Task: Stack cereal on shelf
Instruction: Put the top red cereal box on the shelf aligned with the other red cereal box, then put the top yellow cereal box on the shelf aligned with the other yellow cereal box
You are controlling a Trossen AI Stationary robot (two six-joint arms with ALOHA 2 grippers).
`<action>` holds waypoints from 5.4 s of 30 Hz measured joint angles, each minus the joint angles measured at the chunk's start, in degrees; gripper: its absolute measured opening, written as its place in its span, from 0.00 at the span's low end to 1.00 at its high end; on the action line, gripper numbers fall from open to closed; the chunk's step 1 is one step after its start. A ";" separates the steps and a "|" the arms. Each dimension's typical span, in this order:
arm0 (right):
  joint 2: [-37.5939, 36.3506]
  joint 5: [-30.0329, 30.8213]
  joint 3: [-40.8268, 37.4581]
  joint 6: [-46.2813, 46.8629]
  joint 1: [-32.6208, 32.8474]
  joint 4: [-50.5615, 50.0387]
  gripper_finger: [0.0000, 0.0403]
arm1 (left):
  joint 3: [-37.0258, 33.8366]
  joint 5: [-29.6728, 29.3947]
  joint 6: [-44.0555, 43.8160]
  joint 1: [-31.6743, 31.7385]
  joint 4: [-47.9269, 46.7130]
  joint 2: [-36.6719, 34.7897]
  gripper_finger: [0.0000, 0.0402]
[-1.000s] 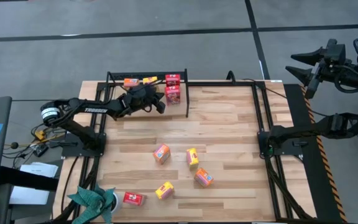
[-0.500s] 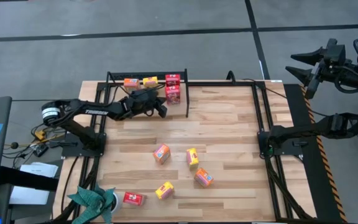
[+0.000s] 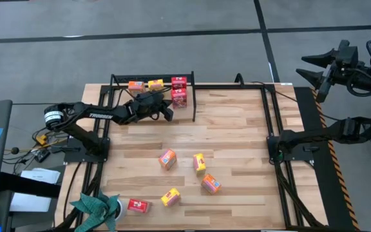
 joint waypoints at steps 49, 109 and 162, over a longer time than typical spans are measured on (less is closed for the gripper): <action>0.00 0.00 0.00 -1.48 0.00 0.03 0.58 | -0.07 6.25 -0.77 -0.15 3.91 2.44 0.00; 0.00 0.04 0.00 -2.79 0.00 0.05 0.58 | -0.02 7.88 -3.91 -1.00 6.28 6.17 0.00; 0.00 -0.02 0.00 0.64 0.01 0.43 0.58 | 86.47 48.76 51.84 -15.46 -80.14 23.87 0.60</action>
